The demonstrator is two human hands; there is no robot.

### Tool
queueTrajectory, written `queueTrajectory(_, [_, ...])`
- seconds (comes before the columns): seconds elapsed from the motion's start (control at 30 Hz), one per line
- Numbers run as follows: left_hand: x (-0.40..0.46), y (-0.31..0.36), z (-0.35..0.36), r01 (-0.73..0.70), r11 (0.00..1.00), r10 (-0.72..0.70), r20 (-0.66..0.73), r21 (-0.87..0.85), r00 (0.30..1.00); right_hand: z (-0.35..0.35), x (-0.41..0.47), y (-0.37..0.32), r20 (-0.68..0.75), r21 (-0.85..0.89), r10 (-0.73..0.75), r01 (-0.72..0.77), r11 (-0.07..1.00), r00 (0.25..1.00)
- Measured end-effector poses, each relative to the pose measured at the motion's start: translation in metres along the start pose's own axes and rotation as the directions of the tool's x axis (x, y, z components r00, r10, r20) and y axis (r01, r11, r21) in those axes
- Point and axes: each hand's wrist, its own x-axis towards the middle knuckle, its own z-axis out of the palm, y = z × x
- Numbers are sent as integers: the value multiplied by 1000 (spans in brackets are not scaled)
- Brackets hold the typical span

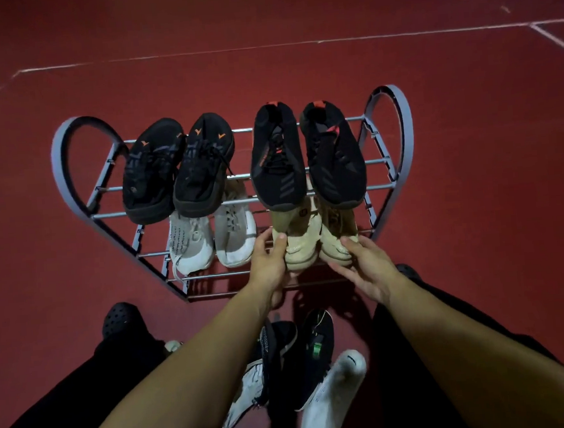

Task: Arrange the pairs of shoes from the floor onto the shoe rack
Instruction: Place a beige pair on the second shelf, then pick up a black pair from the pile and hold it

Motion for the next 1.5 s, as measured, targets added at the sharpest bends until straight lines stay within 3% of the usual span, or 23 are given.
queueTrajectory(0.17, [27, -3, 21, 10, 999, -10, 2, -42, 1000, -3, 36, -9, -11, 14, -43, 43, 999, 999])
queueTrajectory(0.3, [46, -19, 18, 21, 999, -19, -59, 37, 998, -15, 49, -5, -34, -41, -75, 74, 996, 997])
queueTrajectory(0.43, [38, -23, 12, 31, 997, -27, -62, 76, 998, -20, 45, 7, -26, 25, -70, 71, 997, 997])
queueTrajectory(0.57, [19, -21, 1, -29, 981, 42, -60, 194, 997, -20, 34, 17, -2, -147, -87, 86, 985, 996])
queueTrajectory(0.63, [8, -24, -11, -74, 945, 86, -24, 319, 996, -23, 27, 27, -52, -336, -98, 75, 939, 994])
queueTrajectory(0.73, [-8, -41, -36, -128, 839, 110, 66, 529, 992, -32, 14, 51, -127, -665, -124, 8, 747, 984])
queueTrajectory(0.87, [-30, -70, -85, -201, 556, 61, 201, 806, 978, -40, -2, 90, -1, -901, -6, 2, 434, 1000])
queueTrajectory(0.97, [-35, -90, -129, -197, 300, -44, 220, 933, 975, -40, -11, 113, 143, -987, 23, 141, 75, 989])
queueTrajectory(1.03, [-37, -100, -151, -191, 185, -115, 214, 964, 970, -40, -11, 127, 174, -982, 61, 178, -70, 983])
queueTrajectory(1.13, [-36, -115, -176, -130, 118, -221, 154, 984, 963, -41, -4, 151, 185, -970, 106, 199, -137, 977])
queueTrajectory(1.3, [-31, -140, -200, -108, 98, -258, 130, 989, 957, -36, 7, 193, 230, -961, 129, 246, -124, 964])
queueTrajectory(1.5, [-13, -172, -226, -123, 11, -222, 122, 992, 967, -17, 32, 229, 287, -945, 360, 325, -48, 888])
